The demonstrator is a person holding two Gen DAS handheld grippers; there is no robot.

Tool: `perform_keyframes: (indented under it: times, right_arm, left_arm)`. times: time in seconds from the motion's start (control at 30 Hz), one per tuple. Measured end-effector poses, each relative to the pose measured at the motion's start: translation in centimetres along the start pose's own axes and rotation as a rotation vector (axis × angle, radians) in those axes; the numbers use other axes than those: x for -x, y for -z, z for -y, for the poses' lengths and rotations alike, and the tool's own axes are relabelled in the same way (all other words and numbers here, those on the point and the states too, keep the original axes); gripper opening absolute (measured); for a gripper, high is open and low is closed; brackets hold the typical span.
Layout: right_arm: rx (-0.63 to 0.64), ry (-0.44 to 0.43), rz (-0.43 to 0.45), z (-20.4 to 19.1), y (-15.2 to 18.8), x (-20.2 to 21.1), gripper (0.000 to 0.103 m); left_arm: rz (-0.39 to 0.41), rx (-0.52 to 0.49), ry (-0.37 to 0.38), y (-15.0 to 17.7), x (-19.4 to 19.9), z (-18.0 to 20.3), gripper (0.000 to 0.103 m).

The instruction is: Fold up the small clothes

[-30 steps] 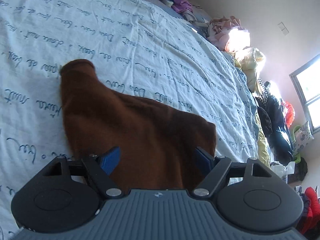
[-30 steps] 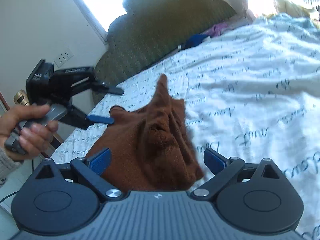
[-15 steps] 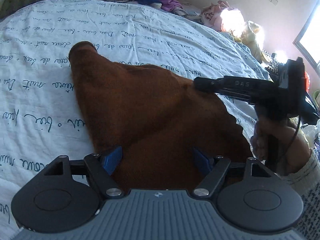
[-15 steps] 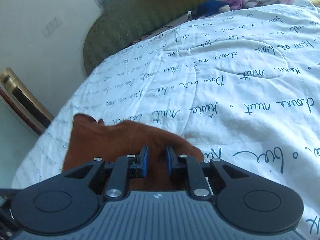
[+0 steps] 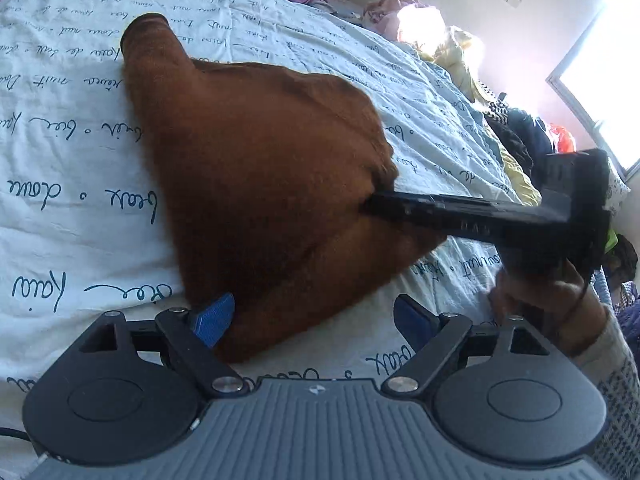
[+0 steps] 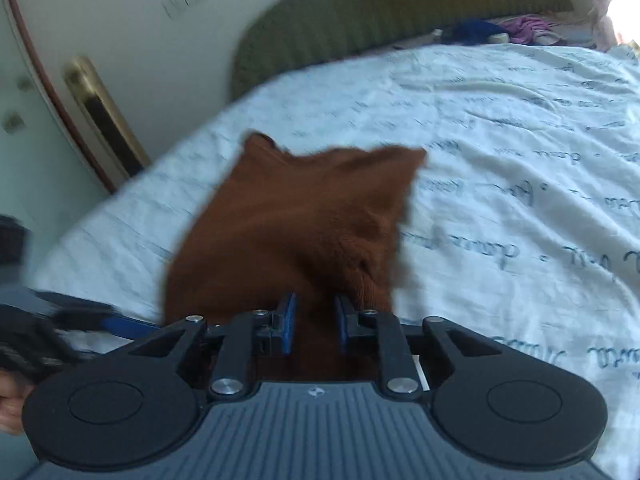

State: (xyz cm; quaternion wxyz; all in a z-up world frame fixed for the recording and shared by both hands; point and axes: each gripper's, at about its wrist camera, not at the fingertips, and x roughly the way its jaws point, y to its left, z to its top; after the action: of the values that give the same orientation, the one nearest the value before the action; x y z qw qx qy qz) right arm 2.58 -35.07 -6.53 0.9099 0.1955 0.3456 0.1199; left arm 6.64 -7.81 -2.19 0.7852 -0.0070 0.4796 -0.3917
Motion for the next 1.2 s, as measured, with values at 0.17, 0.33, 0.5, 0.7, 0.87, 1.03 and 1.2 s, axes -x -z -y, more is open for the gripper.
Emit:
perform_keyframes:
  times: [0.17,0.33,0.5,0.7,0.87,1.03,1.2]
  right_arm:
    - [-0.146,-0.091,0.089,3.0,-2.6,3.0,0.044]
    - [-0.258,-0.243,0.029,8.0,-4.7,0.7,0.103]
    - [-0.259,-0.384,-0.078,9.9,-5.3,-3.1,0.103]
    - [-0.185,-0.502,-0.16,8.3,-5.9,-5.1,0.102]
    - [-0.295,-0.335,-0.064,9.7,-7.0,-4.4,0.103]
    - [-0.22,-0.141,0.034,8.8,-8.3,-3.1,0.065]
    - [-0.096,-0.142,0.075,4.1,-9.7,-1.8,0.039]
  left_arm:
    - [0.108,0.197,0.066,-2.8,3.8,-5.0,0.103]
    - [0.097,0.545,0.249,-6.2,1.2,-13.6,0.102]
    - [0.048,0.738,0.456,-6.3,-2.9,-16.1,0.102]
    - [0.003,0.692,0.441,-7.6,-4.4,-14.5,0.103]
    - [0.065,0.52,0.192,-11.1,-3.1,-14.2,0.103]
    - [0.065,0.353,-0.012,-15.7,-4.3,-13.9,0.102]
    - [0.002,0.14,-0.247,-18.5,-6.6,-12.7,0.067]
